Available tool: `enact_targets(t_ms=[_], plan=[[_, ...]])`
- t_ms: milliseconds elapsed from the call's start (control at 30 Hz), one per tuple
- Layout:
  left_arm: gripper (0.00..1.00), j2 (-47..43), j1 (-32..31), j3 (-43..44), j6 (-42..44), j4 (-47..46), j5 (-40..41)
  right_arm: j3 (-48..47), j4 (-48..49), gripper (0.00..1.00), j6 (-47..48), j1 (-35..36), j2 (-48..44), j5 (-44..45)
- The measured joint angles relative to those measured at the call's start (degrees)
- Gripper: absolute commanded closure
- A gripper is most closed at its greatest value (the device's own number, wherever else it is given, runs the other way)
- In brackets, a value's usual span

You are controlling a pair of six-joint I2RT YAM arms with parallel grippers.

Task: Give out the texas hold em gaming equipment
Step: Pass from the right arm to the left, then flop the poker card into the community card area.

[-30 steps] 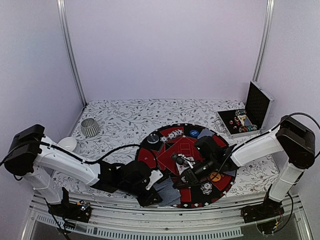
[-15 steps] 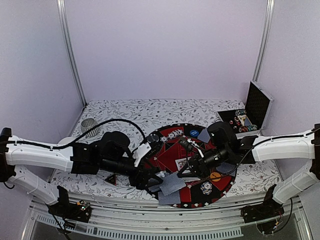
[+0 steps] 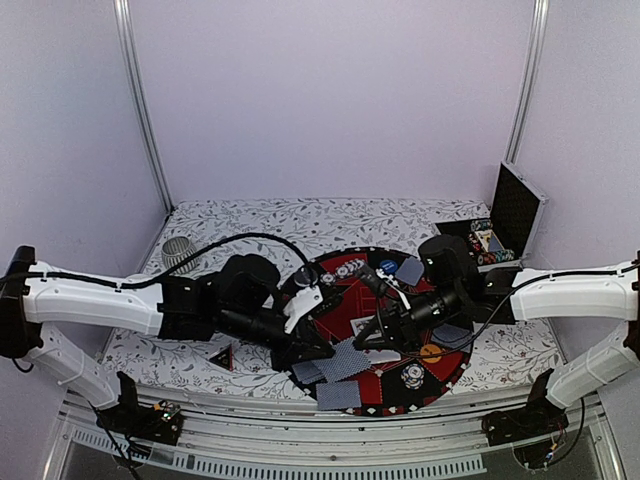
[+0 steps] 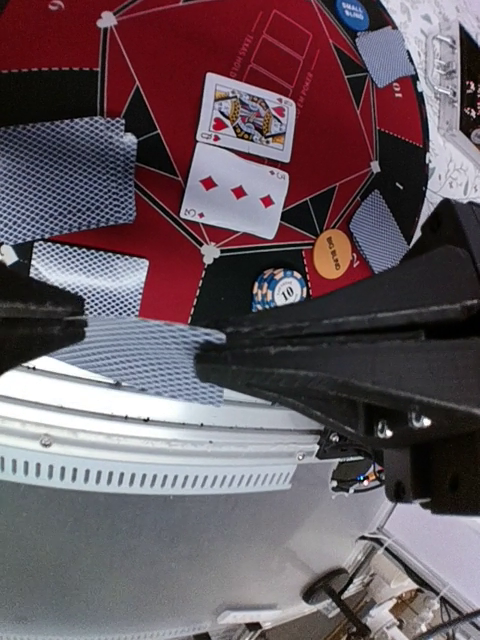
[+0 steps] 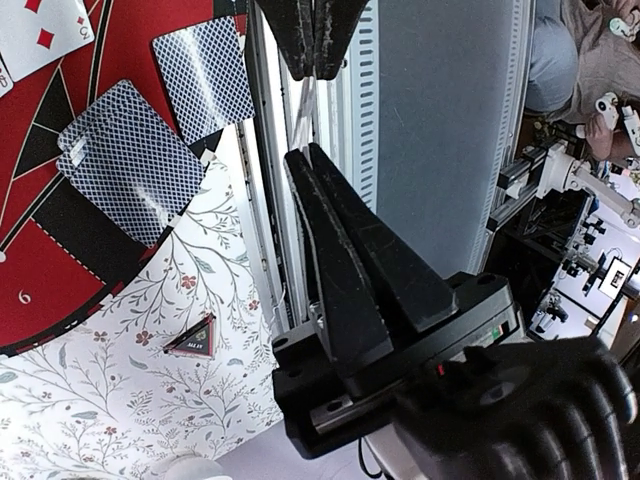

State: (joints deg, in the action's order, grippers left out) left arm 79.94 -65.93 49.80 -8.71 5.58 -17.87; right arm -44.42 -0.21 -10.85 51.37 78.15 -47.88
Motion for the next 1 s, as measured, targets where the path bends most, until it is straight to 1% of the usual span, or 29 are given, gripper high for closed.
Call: enact_targets(t_ms=[67, 100, 133, 167, 200, 233, 267, 333, 400, 467, 567, 667, 733, 800, 900, 1000], plan=[[1.0, 0.48, 0.0, 0.33, 0.44, 0.31, 0.07, 0.0, -0.44, 0.98, 0.2, 0.0, -0.2, 0.26], [1.0, 0.52, 0.0, 0.66, 0.59, 0.7, 0.28, 0.0, -0.57, 0.96, 0.28, 0.0, -0.35, 0.57], [1.0, 0.55, 0.0, 0.98, 0.7, 1.01, 0.72, 0.0, -0.7, 0.84, 0.35, 0.0, -0.63, 1.03], [1.0, 0.55, 0.0, 1.25, 0.81, 1.2, 1.6, 0.0, -0.92, 0.66, 0.39, 0.0, -1.05, 1.77], [1.0, 0.57, -0.07, 1.9, 1.03, 1.86, 3.43, 0.0, -1.22, 0.53, 0.26, -0.11, -1.57, 3.23], [1.0, 0.63, -0.09, 2.62, 1.25, 2.73, 5.4, 0.0, -1.95, 0.47, 0.07, -0.5, -2.25, 5.29], [1.0, 0.94, -0.11, 3.8, 1.7, 3.98, 9.01, 0.0, -2.56, 0.41, -0.2, -1.05, -3.04, 7.56], [1.0, 3.43, -0.17, 8.07, 2.75, 6.95, 16.72, 0.2, -3.67, 0.34, -1.38, -3.82, -4.81, 12.41], [1.0, 8.72, -0.57, 14.64, 4.87, 8.9, 26.38, 1.33, -4.52, 0.31, -3.41, -9.14, -7.72, 17.86], [1.0, 14.47, -0.9, 19.63, 8.72, 8.37, 36.04, 2.84, -6.03, 0.28, -5.68, -14.6, -11.06, 24.13], [1.0, 21.86, -1.7, 22.12, 16.28, 5.11, 47.23, 4.37, -9.09, 0.25, -8.55, -19.41, -15.65, 31.65], [1.0, 29.16, -2.16, 22.34, 25.46, -0.35, 54.03, 6.19, -11.04, 0.24, -10.23, -21.59, -20.7, 35.95], [1.0, 34.07, -2.21, 22.73, 32.68, -5.31, 56.81, 7.13, -12.07, 0.24, -11.04, -22.23, -23.71, 37.38], [1.0, 38.01, -2.23, 23.32, 39.23, -10.12, 57.83, 7.48, -12.63, 0.24, -11.3, -22.29, -25.29, 38.01], [1.0, 42.6, -2.23, 24.9, 48.11, -16.31, 57.48, 7.69, -12.79, 0.24, -11.72, -22.29, -26.25, 38.12], [1.0, 45.83, -2.23, 27.08, 54.97, -20.11, 56.0, 7.85, -12.96, 0.24, -12.09, -22.29, -26.4, 38.1]])
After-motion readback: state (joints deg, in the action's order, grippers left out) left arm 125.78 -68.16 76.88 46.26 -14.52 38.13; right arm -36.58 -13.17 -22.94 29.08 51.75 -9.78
